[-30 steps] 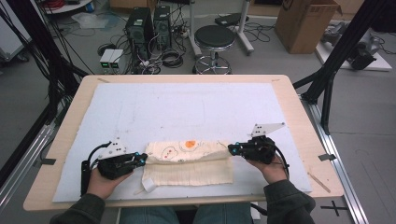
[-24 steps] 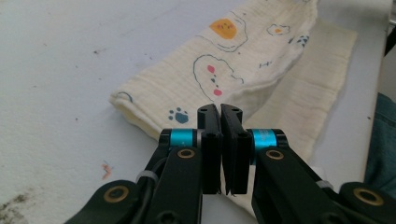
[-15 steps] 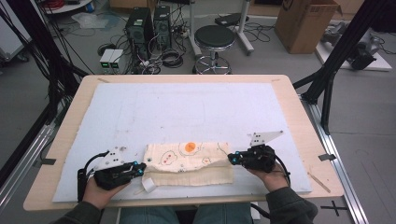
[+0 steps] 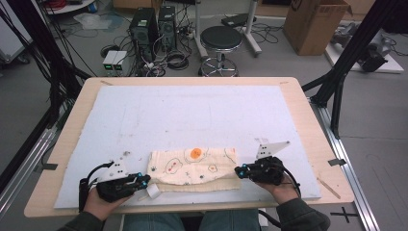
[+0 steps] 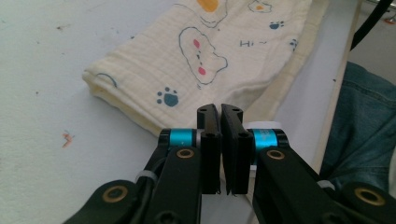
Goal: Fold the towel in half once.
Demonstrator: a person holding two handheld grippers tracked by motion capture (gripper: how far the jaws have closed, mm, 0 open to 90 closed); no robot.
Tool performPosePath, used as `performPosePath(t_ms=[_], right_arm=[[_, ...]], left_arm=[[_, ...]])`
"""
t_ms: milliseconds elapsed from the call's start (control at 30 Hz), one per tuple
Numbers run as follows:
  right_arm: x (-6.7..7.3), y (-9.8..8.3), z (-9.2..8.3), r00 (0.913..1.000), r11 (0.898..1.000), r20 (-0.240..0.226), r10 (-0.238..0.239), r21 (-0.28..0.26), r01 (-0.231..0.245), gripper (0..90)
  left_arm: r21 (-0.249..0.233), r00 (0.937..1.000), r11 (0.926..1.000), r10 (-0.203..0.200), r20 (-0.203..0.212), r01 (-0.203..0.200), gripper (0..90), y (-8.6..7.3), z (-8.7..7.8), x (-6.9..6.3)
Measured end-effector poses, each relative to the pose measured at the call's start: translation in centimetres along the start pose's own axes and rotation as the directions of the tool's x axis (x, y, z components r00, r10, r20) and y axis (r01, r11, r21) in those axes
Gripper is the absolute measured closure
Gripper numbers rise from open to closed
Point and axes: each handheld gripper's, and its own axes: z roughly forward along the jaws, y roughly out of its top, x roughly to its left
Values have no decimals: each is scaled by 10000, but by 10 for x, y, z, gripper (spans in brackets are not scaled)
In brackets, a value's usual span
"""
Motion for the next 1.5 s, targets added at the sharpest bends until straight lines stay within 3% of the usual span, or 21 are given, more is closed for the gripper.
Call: performPosePath(t_ms=[100,233,333,533,700,933,1033,1233,1500], right_arm=[[0,0,0,9993,9999,-330,160,-43,-162,822],[3,6,-3,9983,9997,-572,-69,-246,55,776],[5,12,-1,9983,9996,-531,-252,-163,244,773],[6,15,23,9967,9970,-617,-535,520,568,775],[11,11,29,9911,9887,-839,-1035,1000,1117,724],[13,1,32,9896,9853,-1046,-989,1291,1121,688],[15,0,34,9867,9801,-1002,-1280,1395,1413,693],[15,0,34,9865,9807,-1057,-1252,1371,1392,786],[13,1,29,9838,9843,-1268,-1266,1069,1404,846]], left_arm=[[-219,9992,9996,-145,369,153,698,2,-3,-1],[-600,9985,9981,-127,540,159,625,6,-8,0],[-615,9987,9977,-246,438,273,649,10,-3,3],[-50,9991,9993,-364,233,366,782,15,19,8],[352,9992,9993,-128,388,115,782,11,25,6],[778,9978,9964,-375,546,332,770,3,26,7],[829,9980,9959,-408,482,367,763,2,24,9],[951,9977,9945,-484,466,438,757,0,26,11],[952,9978,9946,-469,465,423,754,0,26,11]])
